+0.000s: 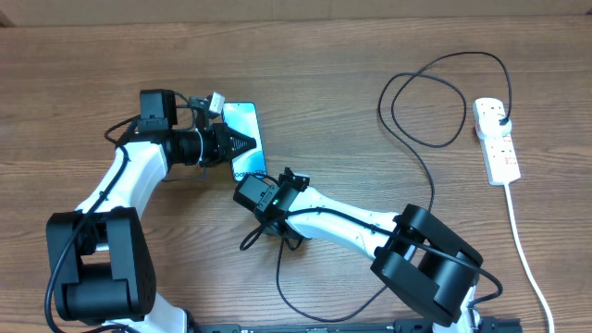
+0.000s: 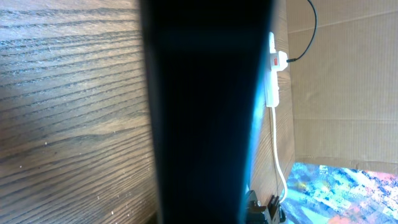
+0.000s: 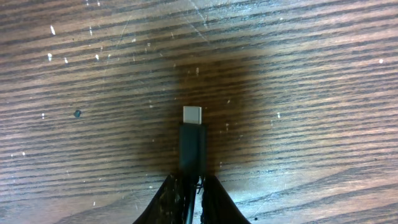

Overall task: Plug charger to phone and switch on socket
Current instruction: 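Carry the plug with the right gripper toward the phone's bottom edge, then align the plug tip under the phone's charging port with the right gripper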

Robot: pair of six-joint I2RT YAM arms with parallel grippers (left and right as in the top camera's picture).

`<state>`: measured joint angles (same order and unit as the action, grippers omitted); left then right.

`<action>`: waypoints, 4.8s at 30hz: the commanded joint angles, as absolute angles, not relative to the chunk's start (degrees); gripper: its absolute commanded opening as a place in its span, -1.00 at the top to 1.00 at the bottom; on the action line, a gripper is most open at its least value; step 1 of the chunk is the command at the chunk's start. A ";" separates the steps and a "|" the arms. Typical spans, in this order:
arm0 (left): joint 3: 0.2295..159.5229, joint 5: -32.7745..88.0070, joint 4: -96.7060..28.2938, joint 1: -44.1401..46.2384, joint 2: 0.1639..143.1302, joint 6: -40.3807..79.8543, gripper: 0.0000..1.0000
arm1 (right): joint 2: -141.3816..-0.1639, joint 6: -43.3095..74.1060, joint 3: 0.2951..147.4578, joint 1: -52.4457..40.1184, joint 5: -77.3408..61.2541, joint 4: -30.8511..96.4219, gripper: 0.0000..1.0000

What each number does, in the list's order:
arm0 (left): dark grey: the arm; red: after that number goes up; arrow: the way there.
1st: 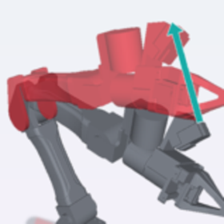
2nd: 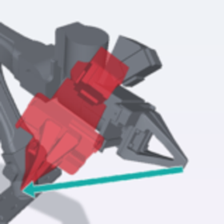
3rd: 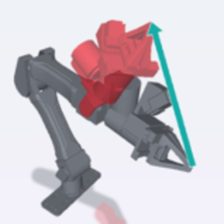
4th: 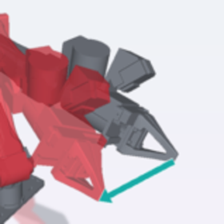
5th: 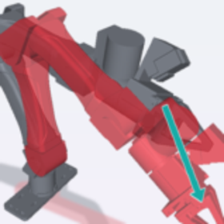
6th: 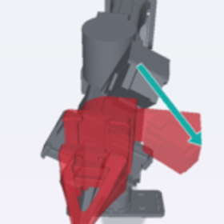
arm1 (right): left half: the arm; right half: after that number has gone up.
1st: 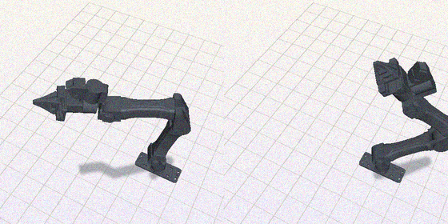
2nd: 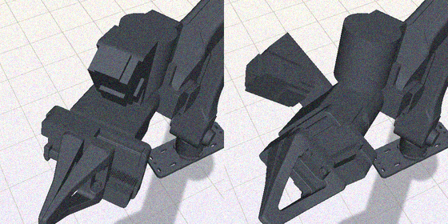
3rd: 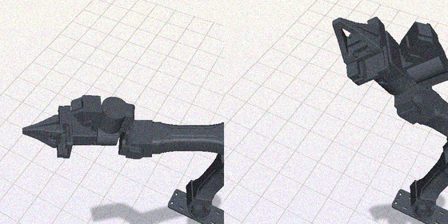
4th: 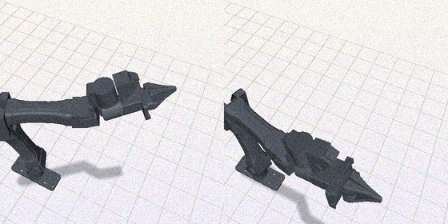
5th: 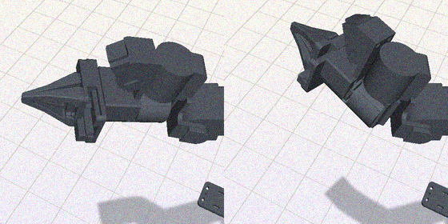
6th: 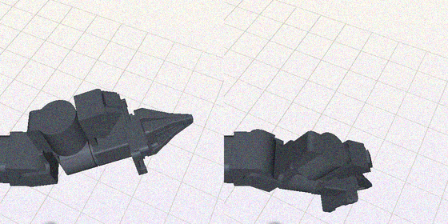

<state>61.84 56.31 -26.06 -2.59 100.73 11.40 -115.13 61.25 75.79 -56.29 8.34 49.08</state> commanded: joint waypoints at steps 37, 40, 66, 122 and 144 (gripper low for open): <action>61.49 64.07 -27.18 -1.96 100.09 10.68 0.92 | -101.47 44.91 74.56 -55.86 6.52 54.17 0.93; 61.49 66.78 -26.92 -2.04 100.05 10.68 0.92 | -97.32 40.91 73.95 -55.92 3.79 54.83 0.92; 61.21 77.73 -26.15 -2.85 99.96 13.37 0.92 | -81.67 38.63 46.87 -55.79 -11.79 11.99 0.93; 61.21 68.38 -20.71 -0.60 99.96 17.45 0.91 | -82.24 48.47 46.87 -55.79 1.48 13.15 0.93; 61.21 70.96 -21.87 0.16 99.96 14.13 0.85 | -83.11 53.23 46.87 -55.88 -0.58 7.73 0.93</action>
